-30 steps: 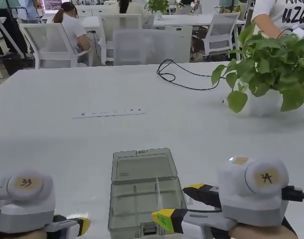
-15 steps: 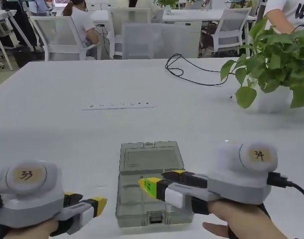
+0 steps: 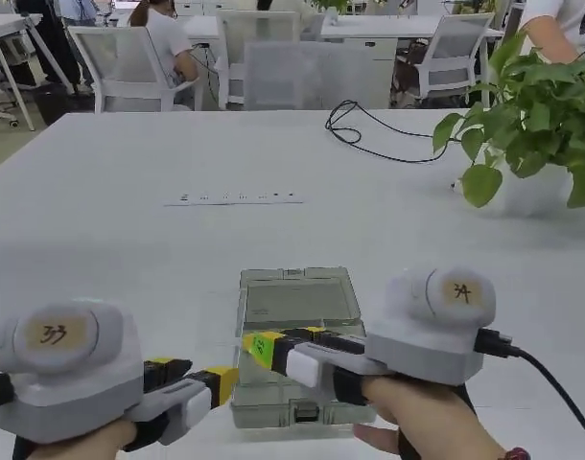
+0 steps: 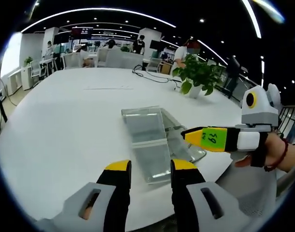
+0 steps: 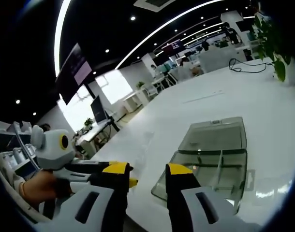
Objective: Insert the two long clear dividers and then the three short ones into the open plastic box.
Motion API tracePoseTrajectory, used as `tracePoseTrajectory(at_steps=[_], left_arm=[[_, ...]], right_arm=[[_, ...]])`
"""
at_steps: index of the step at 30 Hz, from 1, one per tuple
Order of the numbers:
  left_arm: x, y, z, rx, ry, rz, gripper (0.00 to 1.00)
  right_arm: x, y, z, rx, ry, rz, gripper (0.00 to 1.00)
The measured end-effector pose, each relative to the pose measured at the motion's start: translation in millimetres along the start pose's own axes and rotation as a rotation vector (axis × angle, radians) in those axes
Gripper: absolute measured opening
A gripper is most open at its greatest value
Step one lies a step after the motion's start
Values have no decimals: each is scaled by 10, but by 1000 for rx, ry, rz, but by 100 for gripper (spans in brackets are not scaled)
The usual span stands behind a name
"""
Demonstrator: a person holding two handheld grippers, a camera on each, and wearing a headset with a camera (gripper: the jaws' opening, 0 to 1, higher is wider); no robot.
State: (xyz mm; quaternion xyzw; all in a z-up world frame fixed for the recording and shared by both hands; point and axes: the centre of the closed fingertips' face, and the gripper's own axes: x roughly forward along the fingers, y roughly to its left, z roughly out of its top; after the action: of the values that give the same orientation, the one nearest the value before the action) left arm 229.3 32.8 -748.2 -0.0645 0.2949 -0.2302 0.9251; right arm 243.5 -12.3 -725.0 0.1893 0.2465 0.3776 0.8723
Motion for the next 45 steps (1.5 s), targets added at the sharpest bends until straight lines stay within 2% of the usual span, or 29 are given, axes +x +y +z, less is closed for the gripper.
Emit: tracePoseTrajectory(at_steps=[8,15,25,36,37,38,39,40,41,42,45], left_arm=[[-65,-168,86,-3,-39,-23,31],[-70,-273,100,-6,-48,-51,30],[-53,-382,87,-19,-46,-79,30],[-31,-386,46,-44,-24,-84,31],[-33,-380,38,-47,-20,-82,30],[-38,-419,52,-38,-29,-107,27],[-39,-438,60,-31,-36,-111,24],[-32,-442,55,-31,-34,-101,26],[-21,-425,38,0,-21,-91,29],[-19,-422,32,-1,-15,-86,32],[-26,-409,39,11,-22,-86,33]], right_arm=[[50,70,-6,50,-13,25,27],[80,106,5,80,-23,40,19],[68,75,7,109,-23,24,10],[64,122,-17,147,-2,46,7],[67,120,-26,149,3,43,7],[67,73,-26,132,1,18,7],[65,99,-40,140,13,34,7],[63,108,-29,166,10,44,7],[64,118,-11,174,1,48,7],[62,104,-10,158,4,40,6],[60,102,4,169,6,41,6]])
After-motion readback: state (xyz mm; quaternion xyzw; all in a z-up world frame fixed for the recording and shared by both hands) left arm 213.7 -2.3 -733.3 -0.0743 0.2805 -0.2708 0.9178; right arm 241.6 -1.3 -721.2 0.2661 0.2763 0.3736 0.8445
